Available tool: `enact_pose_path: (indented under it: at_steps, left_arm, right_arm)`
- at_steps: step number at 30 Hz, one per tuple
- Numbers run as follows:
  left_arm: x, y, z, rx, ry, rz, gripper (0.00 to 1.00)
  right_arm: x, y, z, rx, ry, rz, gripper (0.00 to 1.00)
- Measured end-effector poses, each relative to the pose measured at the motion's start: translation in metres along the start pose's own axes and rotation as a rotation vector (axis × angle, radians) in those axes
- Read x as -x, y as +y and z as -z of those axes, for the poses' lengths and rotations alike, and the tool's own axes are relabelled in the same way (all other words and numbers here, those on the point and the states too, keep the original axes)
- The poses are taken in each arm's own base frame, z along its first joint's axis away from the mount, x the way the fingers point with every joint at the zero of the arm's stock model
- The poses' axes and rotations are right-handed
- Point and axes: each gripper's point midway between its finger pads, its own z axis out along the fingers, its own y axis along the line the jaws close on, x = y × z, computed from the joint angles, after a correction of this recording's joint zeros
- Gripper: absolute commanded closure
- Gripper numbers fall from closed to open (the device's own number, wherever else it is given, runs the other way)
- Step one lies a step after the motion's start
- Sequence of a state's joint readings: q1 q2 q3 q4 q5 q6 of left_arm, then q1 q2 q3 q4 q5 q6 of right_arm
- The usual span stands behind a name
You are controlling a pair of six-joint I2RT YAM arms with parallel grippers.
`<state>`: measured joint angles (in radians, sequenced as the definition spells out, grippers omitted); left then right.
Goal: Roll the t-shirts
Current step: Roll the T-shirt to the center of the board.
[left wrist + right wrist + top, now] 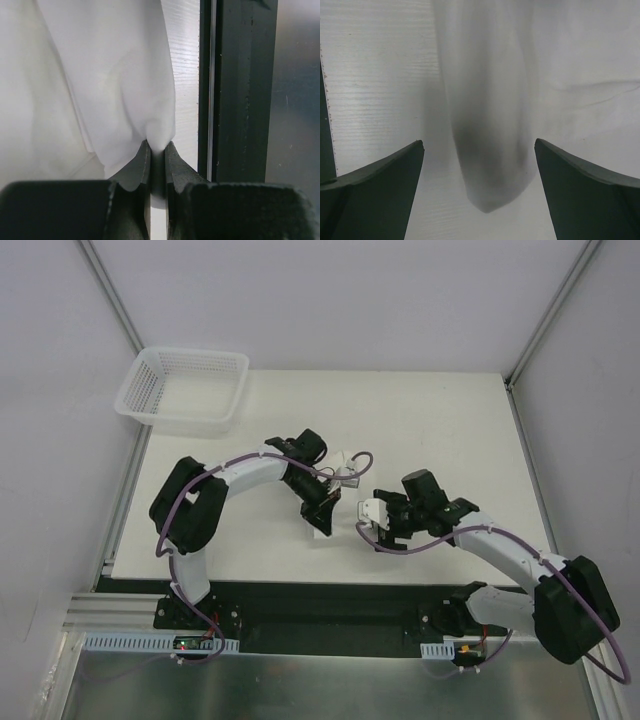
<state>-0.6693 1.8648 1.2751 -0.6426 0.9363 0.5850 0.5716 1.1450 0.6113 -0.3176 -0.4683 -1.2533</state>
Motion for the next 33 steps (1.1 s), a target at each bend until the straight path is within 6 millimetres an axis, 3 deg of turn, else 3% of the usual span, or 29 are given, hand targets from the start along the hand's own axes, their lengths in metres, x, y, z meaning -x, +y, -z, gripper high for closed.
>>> enact_pose_path:
  at_steps: [2,5,6,8,9,13,18,26,33]
  left_arm:
    - [0.001,0.002,0.003,-0.001,-0.013,0.011,1.0]
    - [0.002,0.003,0.007,-0.008,-0.031,0.027,1.0]
    - [0.002,0.004,0.009,-0.007,-0.036,0.032,1.0]
    - [0.002,0.004,0.01,-0.009,-0.039,0.041,1.0]
    - [0.001,0.004,0.01,-0.013,-0.04,0.047,1.0]
    - [-0.001,0.004,0.01,-0.024,-0.04,0.065,1.0]
    - [-0.012,-0.002,0.006,-0.05,-0.03,0.11,1.0]
    - [-0.028,-0.029,0.004,-0.124,-0.033,0.242,1.0]
    - [-0.039,-0.03,-0.001,-0.151,-0.004,0.323,1.0]
  right_arm:
    - [-0.002,0.004,-0.005,0.026,0.007,0.008,0.04]
    - [-0.005,0.007,-0.014,0.058,0.019,0.015,0.17]
    - [-0.007,0.007,-0.017,0.068,0.024,0.015,0.29]
    - [-0.01,0.006,-0.023,0.076,0.034,0.021,0.44]
    - [-0.012,0.004,-0.026,0.079,0.04,0.02,0.58]
    - [-0.011,-0.004,-0.03,0.08,0.056,0.023,0.82]
    - [-0.003,-0.002,-0.019,0.138,0.072,0.024,0.9]
    - [0.014,0.048,0.016,0.446,0.079,-0.006,0.91]
    - [0.01,0.065,0.006,0.668,0.111,-0.13,0.92]
